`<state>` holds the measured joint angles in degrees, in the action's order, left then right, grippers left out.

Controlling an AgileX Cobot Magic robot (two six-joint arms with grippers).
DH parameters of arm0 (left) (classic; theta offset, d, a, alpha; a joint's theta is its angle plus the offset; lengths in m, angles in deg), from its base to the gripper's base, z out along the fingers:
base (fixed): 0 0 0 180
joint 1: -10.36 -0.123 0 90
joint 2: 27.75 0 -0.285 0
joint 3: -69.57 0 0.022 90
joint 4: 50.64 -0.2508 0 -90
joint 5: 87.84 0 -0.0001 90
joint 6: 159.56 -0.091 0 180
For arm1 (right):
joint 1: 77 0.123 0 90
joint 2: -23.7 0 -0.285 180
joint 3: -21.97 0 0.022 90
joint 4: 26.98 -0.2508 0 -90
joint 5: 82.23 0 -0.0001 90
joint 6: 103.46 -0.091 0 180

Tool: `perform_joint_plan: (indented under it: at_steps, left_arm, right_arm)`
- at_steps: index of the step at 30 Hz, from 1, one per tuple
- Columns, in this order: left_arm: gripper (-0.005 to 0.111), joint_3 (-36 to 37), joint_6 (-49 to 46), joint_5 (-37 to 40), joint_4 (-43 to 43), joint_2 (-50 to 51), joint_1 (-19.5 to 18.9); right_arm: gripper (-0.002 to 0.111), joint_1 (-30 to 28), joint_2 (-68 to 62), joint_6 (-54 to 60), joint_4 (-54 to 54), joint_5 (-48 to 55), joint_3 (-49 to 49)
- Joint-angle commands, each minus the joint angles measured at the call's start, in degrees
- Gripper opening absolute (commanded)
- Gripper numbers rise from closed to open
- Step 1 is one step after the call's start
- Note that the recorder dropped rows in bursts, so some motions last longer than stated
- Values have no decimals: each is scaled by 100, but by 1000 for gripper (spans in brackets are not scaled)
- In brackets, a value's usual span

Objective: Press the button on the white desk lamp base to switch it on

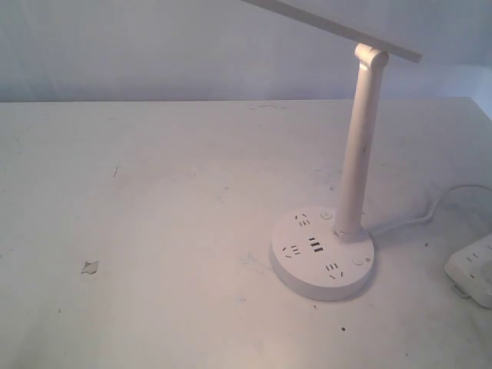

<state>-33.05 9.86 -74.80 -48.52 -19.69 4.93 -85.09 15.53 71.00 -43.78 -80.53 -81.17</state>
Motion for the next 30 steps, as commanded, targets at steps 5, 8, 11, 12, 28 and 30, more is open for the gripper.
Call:
perform_joint_plan:
  at_steps: [5, 8, 11, 12, 28, 30]
  left_arm:
    - [1, -16, 4, -11, 29, -27, -14]
    - [1, -16, 4, -11, 29, -27, -14]
    - [1, -16, 4, -11, 29, -27, -14]
    - [1, -16, 4, -11, 29, -27, -14]
    - [1, -16, 4, -11, 29, -27, -14]
    - [1, -16, 4, -11, 29, -27, -14]
  right_arm:
    - [0, -518, 39, -22, -14, -23, 36]
    - [0, -518, 39, -22, -14, -23, 36]
    - [0, -518, 39, -22, -14, -23, 36]
    - [0, -518, 39, -22, -14, -23, 36]
    - [0, -518, 39, -22, -14, 186, 36]
    - [0, -518, 39, -22, -14, 435, 36]
